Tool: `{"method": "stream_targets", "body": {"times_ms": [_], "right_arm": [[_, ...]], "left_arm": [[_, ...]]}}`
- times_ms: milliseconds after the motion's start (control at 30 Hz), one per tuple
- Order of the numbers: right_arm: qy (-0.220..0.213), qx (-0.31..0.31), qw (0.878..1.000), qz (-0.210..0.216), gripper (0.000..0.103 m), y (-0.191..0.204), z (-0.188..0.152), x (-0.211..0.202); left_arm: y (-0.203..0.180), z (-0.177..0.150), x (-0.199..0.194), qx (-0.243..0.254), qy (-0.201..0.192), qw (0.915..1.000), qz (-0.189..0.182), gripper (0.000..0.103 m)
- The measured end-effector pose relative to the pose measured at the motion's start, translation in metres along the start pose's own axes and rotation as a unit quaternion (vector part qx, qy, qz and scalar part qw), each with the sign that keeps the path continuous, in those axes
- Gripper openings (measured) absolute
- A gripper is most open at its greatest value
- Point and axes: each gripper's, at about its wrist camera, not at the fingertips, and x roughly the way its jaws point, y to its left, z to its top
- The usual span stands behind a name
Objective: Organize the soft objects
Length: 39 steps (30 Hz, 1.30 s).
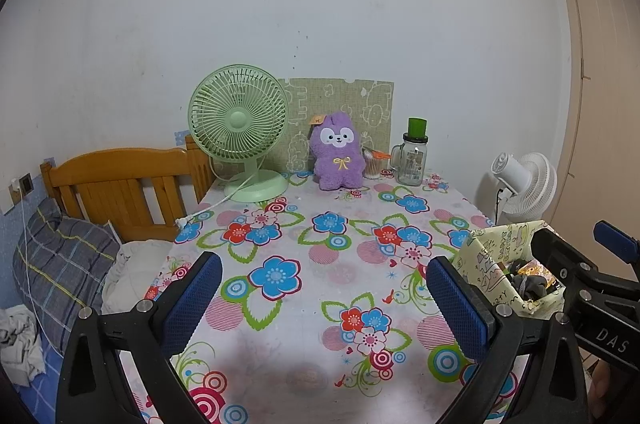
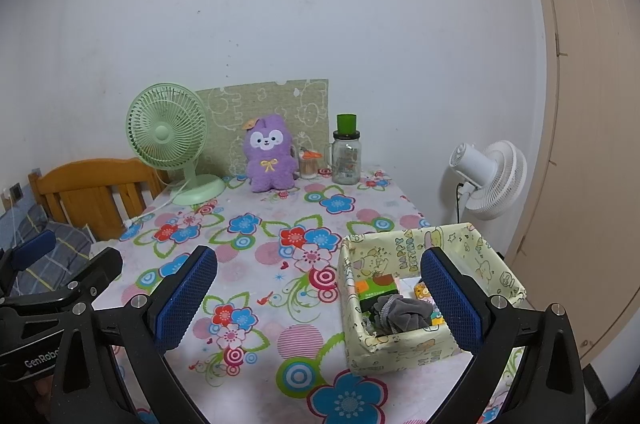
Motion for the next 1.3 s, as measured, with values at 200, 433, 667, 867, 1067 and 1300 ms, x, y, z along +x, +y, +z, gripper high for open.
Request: {"method": "stream_targets", "body": {"times_ms": [200,433,667,867,1067,1300], "right_arm": [[-0.002,0.001,1.000,-0.002,0.103,-0.0027,-0.0007,0.0009],[-0.002,0.002,1.000,-0.002,0.103,-0.0028,-0.0013,0.0005],[-0.002,0.002,1.000,-0.003,0.103,-0.0026,-0.0016,-0.0003],[-0.002,0.002,1.000,-0.002,0.103,-0.0033,-0.0018,-0.0009],[-0.002,0.002,1.000,-0.002,0.103,-0.0032,-0.0017,-0.0007],[-0.002,0.002,1.000,-0.002,0.103,-0.0036,-0.0018,-0.0010]], "left_arm": [[-0.0011,0.0000,0.0012,0.001,-0.002,1.0000,0.000,0.103],[-0.0017,-0.0004,0.0013,0.003,-0.002,1.0000,0.002,0.103],[-0.0016,-0.0007,0.0016,0.003,-0.002,1.0000,0.002,0.103],[-0.0017,-0.0008,0.0015,0.003,-0.002,1.0000,0.002,0.103],[-0.0017,-0.0008,0.0014,0.003,-0.002,1.0000,0.002,0.103],[-0.0019,-0.0008,0.0014,0.003,-0.002,1.0000,0.002,0.103]]}}
